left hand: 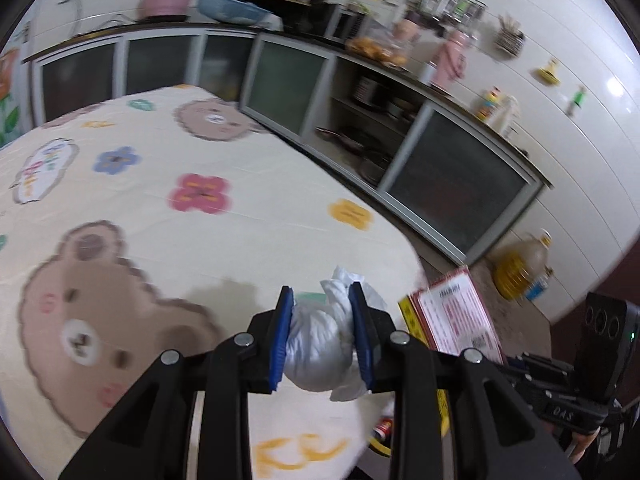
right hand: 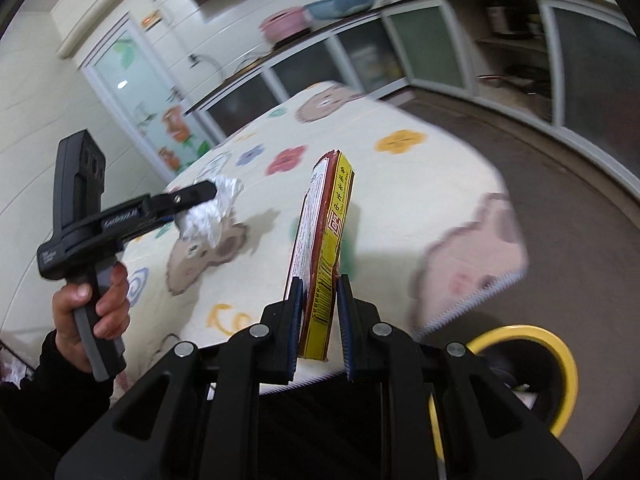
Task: Collect trash
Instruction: 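Carry the snack box and tissues in both tools over the bin, then open both tools to drop the box and tissues into the bin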
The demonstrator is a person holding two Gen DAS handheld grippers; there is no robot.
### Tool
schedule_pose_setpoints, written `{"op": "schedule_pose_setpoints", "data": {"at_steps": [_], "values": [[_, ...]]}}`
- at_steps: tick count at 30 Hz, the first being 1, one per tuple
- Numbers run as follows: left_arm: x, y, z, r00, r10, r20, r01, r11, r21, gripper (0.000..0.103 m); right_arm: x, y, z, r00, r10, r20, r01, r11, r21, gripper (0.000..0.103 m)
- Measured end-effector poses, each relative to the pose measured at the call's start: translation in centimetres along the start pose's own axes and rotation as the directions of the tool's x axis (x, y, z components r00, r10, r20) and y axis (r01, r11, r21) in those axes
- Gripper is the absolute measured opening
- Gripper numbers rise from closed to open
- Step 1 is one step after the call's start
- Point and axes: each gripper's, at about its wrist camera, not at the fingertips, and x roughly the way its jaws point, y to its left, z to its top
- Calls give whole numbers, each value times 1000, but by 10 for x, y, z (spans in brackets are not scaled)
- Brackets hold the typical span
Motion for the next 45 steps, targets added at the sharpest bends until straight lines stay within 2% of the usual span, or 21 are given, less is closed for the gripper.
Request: {"op": "schedule_pose_setpoints", "data": {"at_steps": [7,10,19,21,30,37,45], "values": [[28,-74,-15,993,-101,-54,106,989,101,27,-47,-45,-19,993,-107,49,103,992,73,16],[40,-103,-23,986,-140,-94,152,978,140,27,-64,-65,-31,982,-176,61,170,980,102,16],[69,-170,-54,966,-187,-176,229,938,262,28,-86,-111,-69,955,-294,42,281,941,190,16],[82,-180,-64,960,-187,-210,241,933,268,28,-85,-120,-80,944,-330,22,320,927,197,16],[127,-206,-99,944,-142,-299,232,928,292,28,-62,-155,-119,932,-350,-97,364,895,257,16],[154,-213,-125,926,-103,-363,223,926,305,28,-41,-174,-133,913,-364,-184,403,876,265,17],[164,-219,-135,920,-83,-382,220,918,331,31,-29,-182,-140,900,-372,-229,426,863,271,18]]}}
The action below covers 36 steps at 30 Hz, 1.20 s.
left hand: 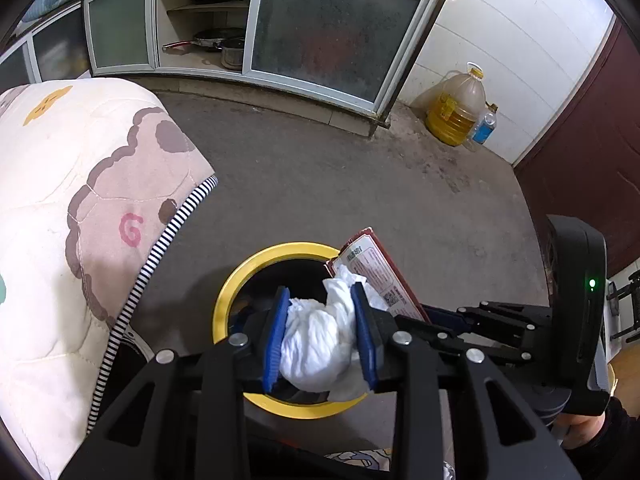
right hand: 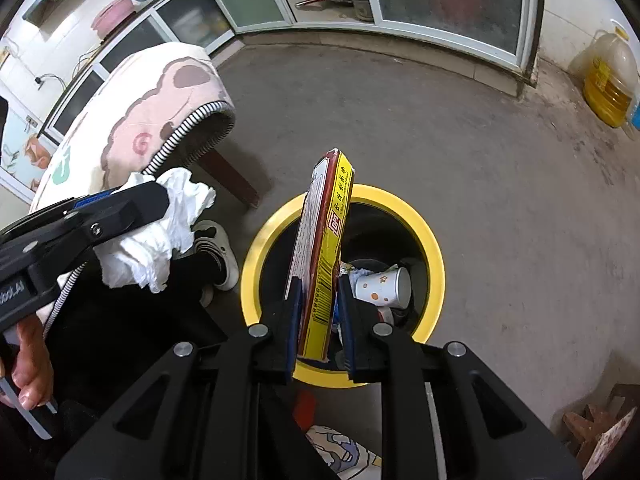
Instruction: Collect trash
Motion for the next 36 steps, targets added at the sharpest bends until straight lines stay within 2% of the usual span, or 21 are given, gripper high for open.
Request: {"op": "schedule_pose_setpoints", "data": {"at_steps": [1,4,5,6,7,8,9,11,16,19,22,25,27,28,31,33,34,36], "values": [[0,1,0,1000,3,1,-3,1000,-1,31,1,0,0,1000,-5,-4,5,1000,2,20],[-2,3,0,1000,7,2,-7,1000,-12,49,4,-4,0,1000,-8,-16,8,1000,15,30],[-4,3,-1,1000,10,5,-10,1000,-15,59,5,-7,-1,1000,-22,-21,22,1000,18,35],[-6,3,-2,1000,15,11,-15,1000,-18,70,6,-8,-1,999,-28,-25,29,999,23,49],[-8,3,-3,1000,26,18,-25,999,-21,76,6,-12,-2,999,-28,-20,29,999,40,59],[-10,3,-3,999,36,25,-35,999,-27,86,5,-14,-2,999,-30,-17,31,998,52,60],[-12,4,-4,999,42,35,-41,999,-35,92,4,-16,-2,999,-36,-18,37,998,56,60],[-19,6,-5,998,43,50,-40,998,-52,95,3,-17,-5,998,-65,-18,66,996,58,60],[-37,16,-7,996,41,79,-32,994,-108,95,-11,-19,-10,990,-138,31,135,987,85,74],[-54,20,-8,992,47,118,-34,993,-115,95,-31,-12,-15,974,-194,120,181,977,109,84],[-79,22,-11,981,48,186,-27,993,-114,95,-58,0,-19,944,-244,220,216,966,144,92],[-112,27,-14,962,62,267,-37,994,-99,95,-90,17,-22,894,-313,320,267,947,180,94],[-135,28,-15,943,81,322,-53,994,-93,95,-116,33,-26,831,-379,407,317,924,214,95],[-147,29,-16,932,90,351,-62,994,-90,95,-131,45,-29,787,-417,455,344,909,236,95],[-181,29,-20,910,138,390,-109,990,-95,95,-163,70,-31,713,-455,533,374,890,260,95],[-196,28,-21,894,164,416,-139,986,-90,95,-180,85,-35,682,-469,561,376,883,280,95],[-208,26,-25,877,181,444,-159,983,-87,95,-186,91,-36,672,-470,572,371,882,290,95],[-223,25,-32,865,191,464,-168,982,-92,95,-203,110,-42,644,-490,588,365,872,327,95]]}}
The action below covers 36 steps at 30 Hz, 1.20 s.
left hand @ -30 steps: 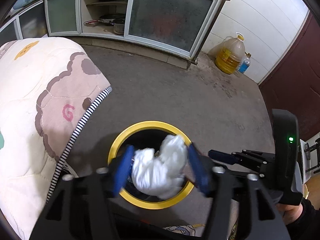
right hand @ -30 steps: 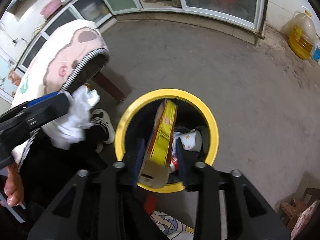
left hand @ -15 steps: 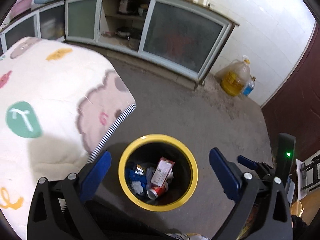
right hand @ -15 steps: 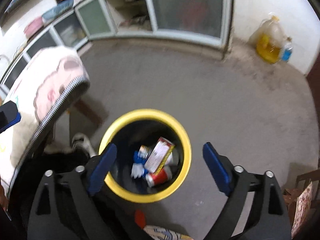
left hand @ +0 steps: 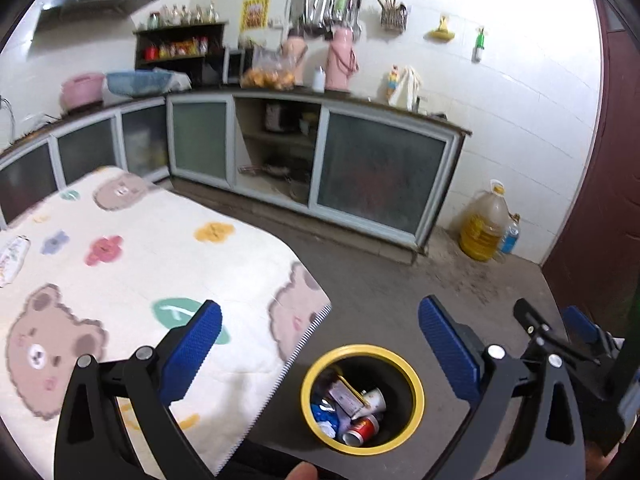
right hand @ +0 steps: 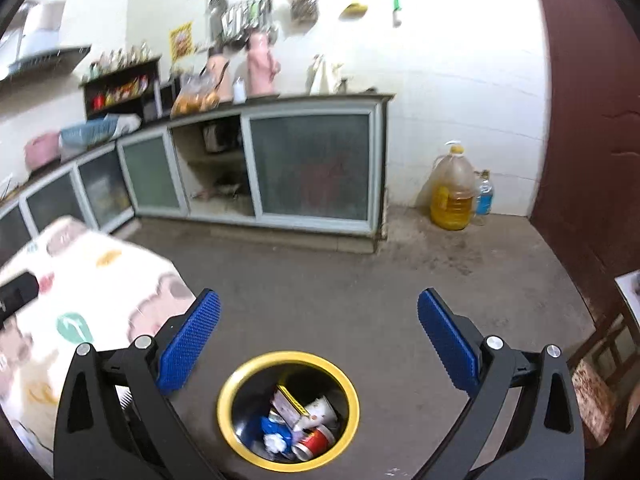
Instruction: Collect trash
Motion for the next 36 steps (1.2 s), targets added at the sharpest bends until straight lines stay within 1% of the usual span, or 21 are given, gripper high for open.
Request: {"op": "schedule_pose_setpoints", "data": {"at_steps": [2,4,7,10,13,15,17,20,21,23,25,31,33,36], "values": [[-19,4,3,1000,-8,25,9,1000,-15,95,-21,8,3,999,1,33,-1,1000,12,95],[-39,5,2,998,-7,56,8,1000,-16,95,-43,15,3,997,27,73,-28,1000,13,95],[-60,2,-1,998,-1,63,0,1000,10,95,-75,26,-1,990,35,137,-32,999,-27,95],[-75,-5,-7,997,38,71,-41,998,48,95,-101,36,-9,980,24,195,-11,998,-68,95],[-89,-7,-15,993,76,87,-80,996,45,95,-115,44,-19,980,19,198,7,991,-132,95],[-95,-8,-21,991,109,83,-113,993,38,95,-119,42,-22,979,1,205,28,990,-136,95],[-97,-7,-26,987,153,54,-154,988,21,95,-125,38,-23,974,-12,227,39,993,-113,95],[-99,-5,-35,989,146,15,-146,989,4,95,-131,30,-26,964,-38,263,59,996,-73,95],[-99,-4,-38,988,153,7,-153,988,1,95,-134,28,-27,961,-47,271,66,996,-60,95],[-99,-2,-41,982,189,-3,-189,982,-12,95,-135,23,-27,961,-61,271,77,996,-50,95],[-101,3,-41,979,203,-7,-203,978,-38,95,-134,22,-28,961,-75,267,90,995,-44,95],[-103,13,-41,977,211,-23,-212,973,-93,95,-124,24,-33,967,-93,235,110,992,-62,95],[-105,15,-40,978,207,-19,-208,972,-110,95,-123,27,-37,971,-84,222,102,992,-73,95],[-109,16,-40,974,225,2,-223,968,-117,95,-121,29,-38,973,-82,215,103,991,-89,95]]}}
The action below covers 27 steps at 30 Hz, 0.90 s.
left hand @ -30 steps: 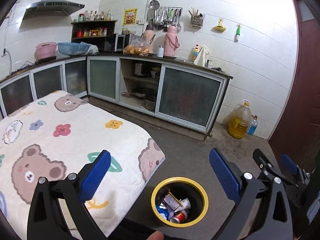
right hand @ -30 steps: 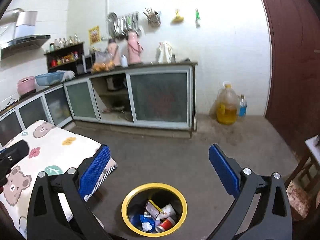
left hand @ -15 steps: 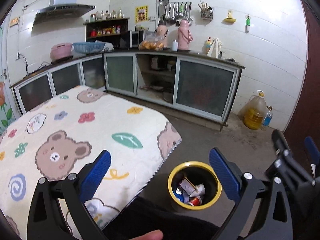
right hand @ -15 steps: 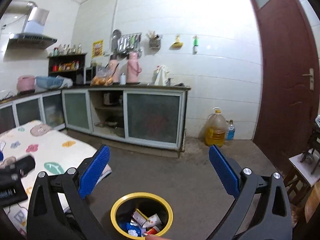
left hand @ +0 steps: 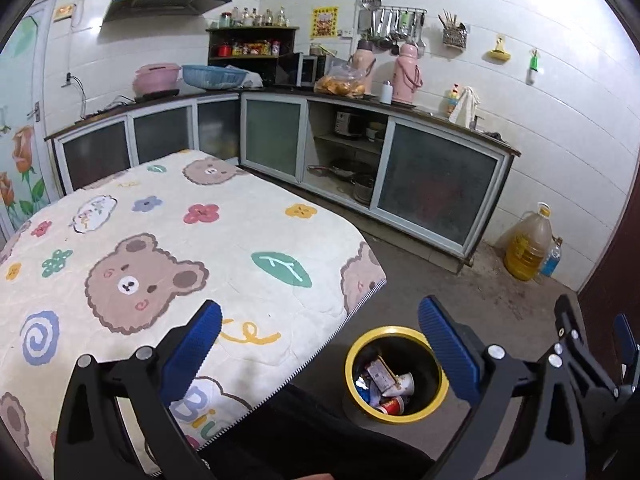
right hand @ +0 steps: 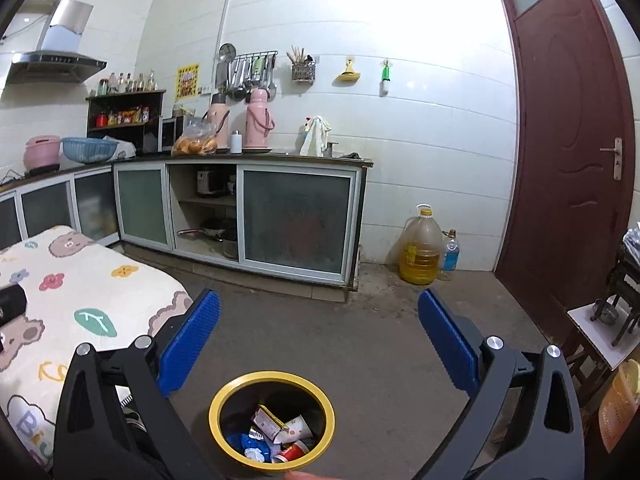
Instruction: Collect trash
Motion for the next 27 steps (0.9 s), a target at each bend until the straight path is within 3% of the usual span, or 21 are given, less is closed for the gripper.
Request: {"op": "schedule_pose_setpoints", "data": {"at_steps": [27], "values": [[-8,-12,5,999,20,40,-21,999,34,95,16,8,-7,998,23,-50,-25,999,-38,95]]}}
